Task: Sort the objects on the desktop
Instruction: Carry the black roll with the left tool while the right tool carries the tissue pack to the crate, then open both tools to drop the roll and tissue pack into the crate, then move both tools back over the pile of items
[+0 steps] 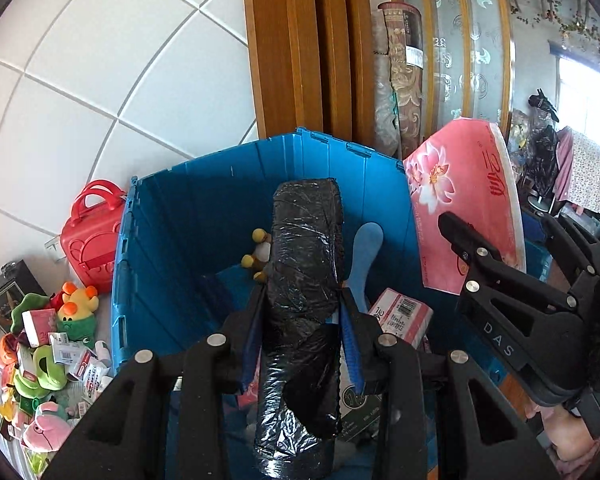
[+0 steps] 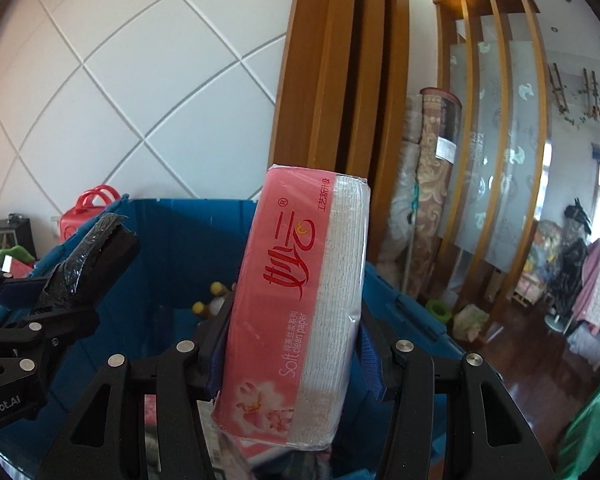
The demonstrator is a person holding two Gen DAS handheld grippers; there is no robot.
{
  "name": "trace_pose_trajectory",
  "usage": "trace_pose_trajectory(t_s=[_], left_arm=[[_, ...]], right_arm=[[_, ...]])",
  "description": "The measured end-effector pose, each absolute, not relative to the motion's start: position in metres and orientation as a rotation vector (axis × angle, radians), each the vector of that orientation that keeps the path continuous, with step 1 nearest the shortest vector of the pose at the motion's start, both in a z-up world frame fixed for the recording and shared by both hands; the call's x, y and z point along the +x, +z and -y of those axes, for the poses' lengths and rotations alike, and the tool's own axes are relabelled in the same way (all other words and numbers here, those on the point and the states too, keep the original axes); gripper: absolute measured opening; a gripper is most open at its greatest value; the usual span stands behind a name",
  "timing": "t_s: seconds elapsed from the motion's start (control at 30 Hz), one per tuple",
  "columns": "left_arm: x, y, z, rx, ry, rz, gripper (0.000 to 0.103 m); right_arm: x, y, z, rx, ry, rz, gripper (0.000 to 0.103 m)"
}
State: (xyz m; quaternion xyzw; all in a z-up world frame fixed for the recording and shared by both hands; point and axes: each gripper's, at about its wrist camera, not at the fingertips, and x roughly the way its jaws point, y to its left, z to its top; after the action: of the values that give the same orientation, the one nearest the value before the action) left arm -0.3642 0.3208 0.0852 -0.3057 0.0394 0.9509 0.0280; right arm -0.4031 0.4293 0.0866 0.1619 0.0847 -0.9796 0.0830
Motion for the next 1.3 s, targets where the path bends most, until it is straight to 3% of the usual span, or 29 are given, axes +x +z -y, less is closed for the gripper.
trace_pose_trajectory(t_s=[0.27, 0.33, 0.4, 0.47, 0.7, 1.3], left_arm=[[-0.367, 0.084, -0.32, -0.965, 2.958, -0.117, 0.038], [-0.366, 0.084, -0.319, -0.963, 2.959, -0.108, 0.047], [-0.365, 0.085, -0.317, -0.951, 2.965, -0.099, 0.051], [-0.362, 0.087, -0.314, -0.938, 2.971, -0.093, 0.055], [-0.344, 0.095, -0.29, -0.859, 3.013, -0.032, 0.062], [-0.27, 0.103, -0.131, -0.759, 3.313, 0.162, 0.063]], right_arm=[[-0.424, 0.072, -0.446, 0.584, -2.945, -0.236, 0.056], [-0.425, 0.071, -0.449, 0.589, -2.955, -0.226, 0.068], [-0.424, 0.074, -0.451, 0.577, -2.965, -0.229, 0.096], [-0.42, 0.076, -0.451, 0.552, -2.98, -0.233, 0.102], [-0.408, 0.087, -0.448, 0.54, -2.991, -0.251, 0.103], [-0.339, 0.134, -0.336, 0.354, -2.701, -0.174, 0.103]])
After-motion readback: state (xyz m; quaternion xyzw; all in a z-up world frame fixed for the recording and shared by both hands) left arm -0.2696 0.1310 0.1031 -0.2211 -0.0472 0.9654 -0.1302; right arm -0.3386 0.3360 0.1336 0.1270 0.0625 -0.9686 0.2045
